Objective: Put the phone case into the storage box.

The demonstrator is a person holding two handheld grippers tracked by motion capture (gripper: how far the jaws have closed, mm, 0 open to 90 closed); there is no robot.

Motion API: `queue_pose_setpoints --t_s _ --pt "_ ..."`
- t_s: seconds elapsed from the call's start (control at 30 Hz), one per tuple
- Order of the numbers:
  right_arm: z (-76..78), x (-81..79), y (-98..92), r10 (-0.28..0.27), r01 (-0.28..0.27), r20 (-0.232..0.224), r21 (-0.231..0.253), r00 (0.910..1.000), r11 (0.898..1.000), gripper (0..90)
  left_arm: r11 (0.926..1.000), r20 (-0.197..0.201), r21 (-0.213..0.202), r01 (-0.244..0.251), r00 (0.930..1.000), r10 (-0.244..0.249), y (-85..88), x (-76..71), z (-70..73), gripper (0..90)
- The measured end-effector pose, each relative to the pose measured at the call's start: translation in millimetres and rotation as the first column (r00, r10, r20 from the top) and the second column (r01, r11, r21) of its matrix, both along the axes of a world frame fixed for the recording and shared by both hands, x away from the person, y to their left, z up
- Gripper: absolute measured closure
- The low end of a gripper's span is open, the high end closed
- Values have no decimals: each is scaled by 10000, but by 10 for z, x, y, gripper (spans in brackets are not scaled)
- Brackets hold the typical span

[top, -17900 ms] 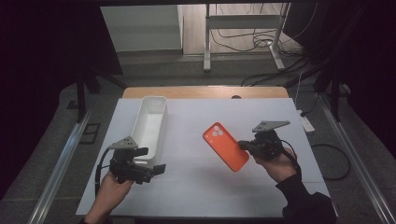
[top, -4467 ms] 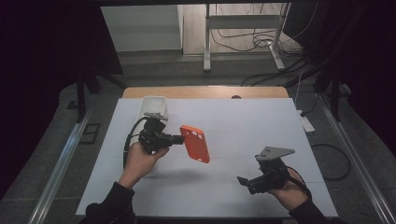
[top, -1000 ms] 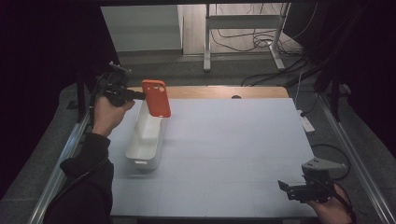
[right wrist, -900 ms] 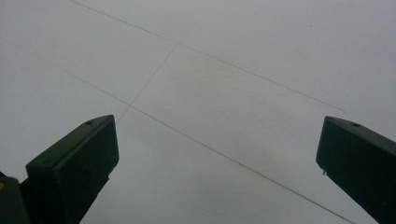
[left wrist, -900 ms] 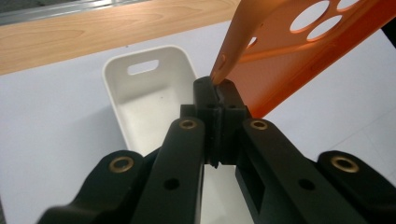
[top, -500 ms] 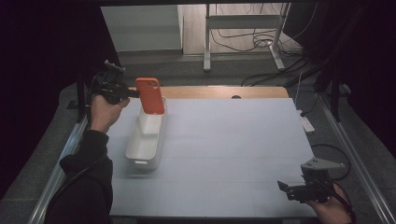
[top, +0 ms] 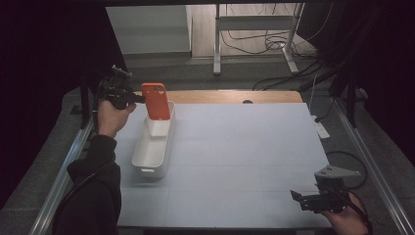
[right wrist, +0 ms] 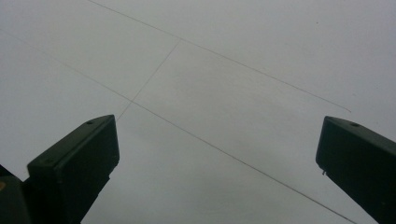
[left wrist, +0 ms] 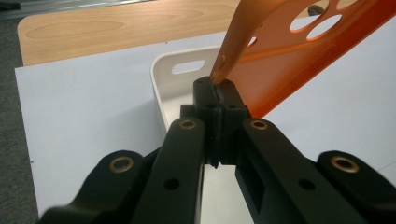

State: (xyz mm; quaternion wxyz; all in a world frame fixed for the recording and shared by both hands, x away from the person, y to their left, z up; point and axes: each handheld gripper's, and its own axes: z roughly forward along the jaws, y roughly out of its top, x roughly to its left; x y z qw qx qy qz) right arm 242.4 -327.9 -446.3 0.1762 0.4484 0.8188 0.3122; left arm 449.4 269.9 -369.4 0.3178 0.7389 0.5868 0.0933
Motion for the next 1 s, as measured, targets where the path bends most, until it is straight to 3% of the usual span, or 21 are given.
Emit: queue_pose_setpoints --t_s 1.0 --pt "-6 -3 15 183 -183 -13 -81 9998 9998 0 9997 -490 145 -184 9986 191 -25 205 -418 889"
